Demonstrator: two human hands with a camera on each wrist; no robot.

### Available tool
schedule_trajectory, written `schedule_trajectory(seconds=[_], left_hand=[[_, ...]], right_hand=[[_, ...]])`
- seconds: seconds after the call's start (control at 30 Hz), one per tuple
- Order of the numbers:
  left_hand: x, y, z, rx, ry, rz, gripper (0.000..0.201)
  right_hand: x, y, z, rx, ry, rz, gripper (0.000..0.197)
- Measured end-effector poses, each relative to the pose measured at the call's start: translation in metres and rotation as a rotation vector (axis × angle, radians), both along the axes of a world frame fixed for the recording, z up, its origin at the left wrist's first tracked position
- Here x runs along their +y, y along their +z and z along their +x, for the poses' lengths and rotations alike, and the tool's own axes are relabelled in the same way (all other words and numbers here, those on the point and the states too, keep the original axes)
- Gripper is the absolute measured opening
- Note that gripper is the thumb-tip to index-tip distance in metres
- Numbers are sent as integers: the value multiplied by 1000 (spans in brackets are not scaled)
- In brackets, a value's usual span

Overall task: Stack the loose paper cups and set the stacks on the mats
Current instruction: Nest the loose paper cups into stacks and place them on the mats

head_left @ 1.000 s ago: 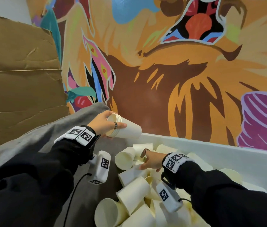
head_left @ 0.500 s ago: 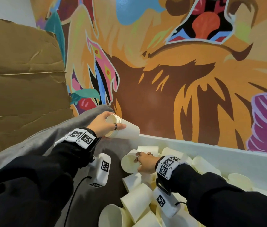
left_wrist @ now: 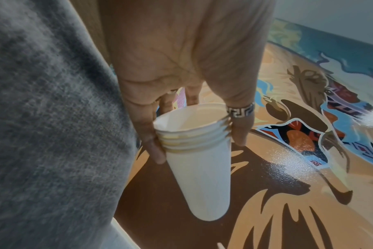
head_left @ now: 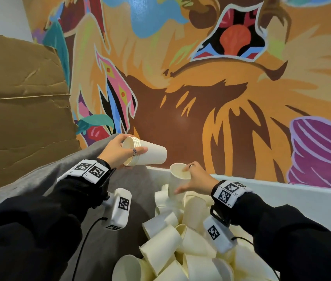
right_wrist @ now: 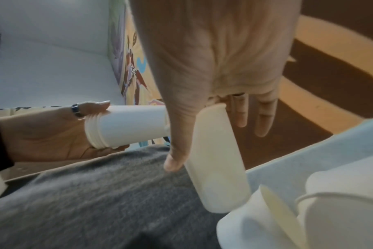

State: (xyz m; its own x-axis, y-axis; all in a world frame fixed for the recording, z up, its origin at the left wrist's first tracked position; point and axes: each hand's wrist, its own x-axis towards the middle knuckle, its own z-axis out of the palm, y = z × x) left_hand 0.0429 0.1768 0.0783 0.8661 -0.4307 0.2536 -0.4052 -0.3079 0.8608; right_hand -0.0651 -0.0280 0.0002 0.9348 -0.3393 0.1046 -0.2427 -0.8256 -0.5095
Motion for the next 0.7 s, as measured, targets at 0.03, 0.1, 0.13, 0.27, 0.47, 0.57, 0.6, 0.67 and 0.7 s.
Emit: schedule_trajectory(seconds=[0.03, 0.1, 0.13, 0.27, 0.47, 0.57, 0.6, 0.67, 0.7], left_hand=[[-1, 2, -3, 11, -2, -18, 52], [-3, 6, -9, 35, -15, -60, 52], [-5, 8, -12, 37, -19, -69, 54], [-16, 16, -22, 71, -45, -98, 55], [-41, 17, -47, 165, -176, -120, 50], [-54, 22, -65, 181, -241, -115, 46], [-57, 23, -70, 190, -262, -109, 46], [-64, 24, -79, 197, -294, -90, 44], [-66, 23, -82, 184, -303, -74, 44]], right_hand=[[-4, 2, -6, -47, -37, 39, 90], [-12, 6, -18, -152, -109, 117, 88], [-15, 7, -24, -193, -142, 147, 86], [-26, 11, -43, -302, -212, 164, 58], [-36, 31, -72, -354, -154, 125, 58], [-43, 37, -85, -332, -112, 96, 70], [-45, 38, -89, -334, -96, 91, 76], [-48, 40, -97, -332, -71, 86, 88], [-49, 41, -100, -324, -67, 77, 92]])
